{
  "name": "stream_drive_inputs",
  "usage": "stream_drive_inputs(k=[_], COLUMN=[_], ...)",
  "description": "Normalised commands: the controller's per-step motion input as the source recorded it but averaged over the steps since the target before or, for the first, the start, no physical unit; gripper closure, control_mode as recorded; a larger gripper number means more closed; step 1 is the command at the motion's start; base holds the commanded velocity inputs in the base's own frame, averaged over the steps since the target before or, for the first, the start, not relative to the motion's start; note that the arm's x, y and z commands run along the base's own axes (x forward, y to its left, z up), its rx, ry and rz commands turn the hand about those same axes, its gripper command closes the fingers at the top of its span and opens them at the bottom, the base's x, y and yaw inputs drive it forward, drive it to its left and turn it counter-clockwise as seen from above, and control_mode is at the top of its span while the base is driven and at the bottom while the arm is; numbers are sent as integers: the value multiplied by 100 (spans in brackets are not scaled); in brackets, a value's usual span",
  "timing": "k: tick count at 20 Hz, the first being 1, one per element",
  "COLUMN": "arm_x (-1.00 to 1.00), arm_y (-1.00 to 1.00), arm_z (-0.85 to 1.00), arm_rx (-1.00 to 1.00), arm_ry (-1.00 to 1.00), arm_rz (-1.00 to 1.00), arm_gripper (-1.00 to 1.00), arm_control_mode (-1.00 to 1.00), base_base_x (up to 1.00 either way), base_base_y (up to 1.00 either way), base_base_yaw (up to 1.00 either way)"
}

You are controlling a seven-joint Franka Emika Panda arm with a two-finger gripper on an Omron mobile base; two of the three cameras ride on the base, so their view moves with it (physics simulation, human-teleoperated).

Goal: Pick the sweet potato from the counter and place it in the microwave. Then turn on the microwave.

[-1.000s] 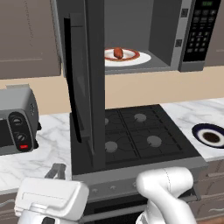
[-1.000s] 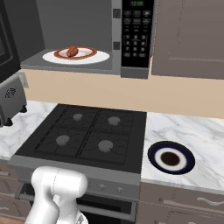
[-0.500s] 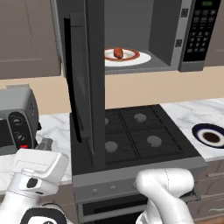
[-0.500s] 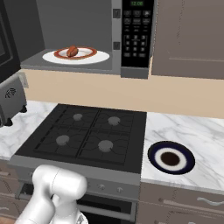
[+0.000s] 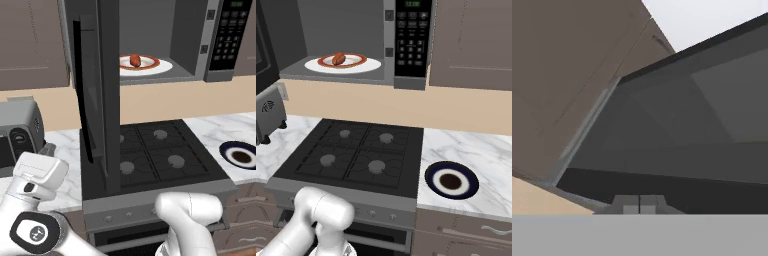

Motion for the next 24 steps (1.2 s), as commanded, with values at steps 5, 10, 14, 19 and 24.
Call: stream_drive_inputs(k=[5, 10, 14, 19, 24], arm_x=[0, 0, 0, 0, -3], arm_y=[0, -13, -32, -49, -57], arm_z=[13, 20, 11, 11, 21], arm_rx=[0, 0, 0, 0, 0], arm_ry=[-5, -4, 0, 0, 0], arm_rz=[-17, -13, -10, -8, -7], arm_gripper=[100, 100, 100, 100, 100], arm_control_mode=[-100, -100, -100, -100, -100], base_base_x=[0, 0, 0, 0, 0], base_base_y=[0, 0, 0, 0, 0], base_base_yaw=[0, 0, 0, 0, 0])
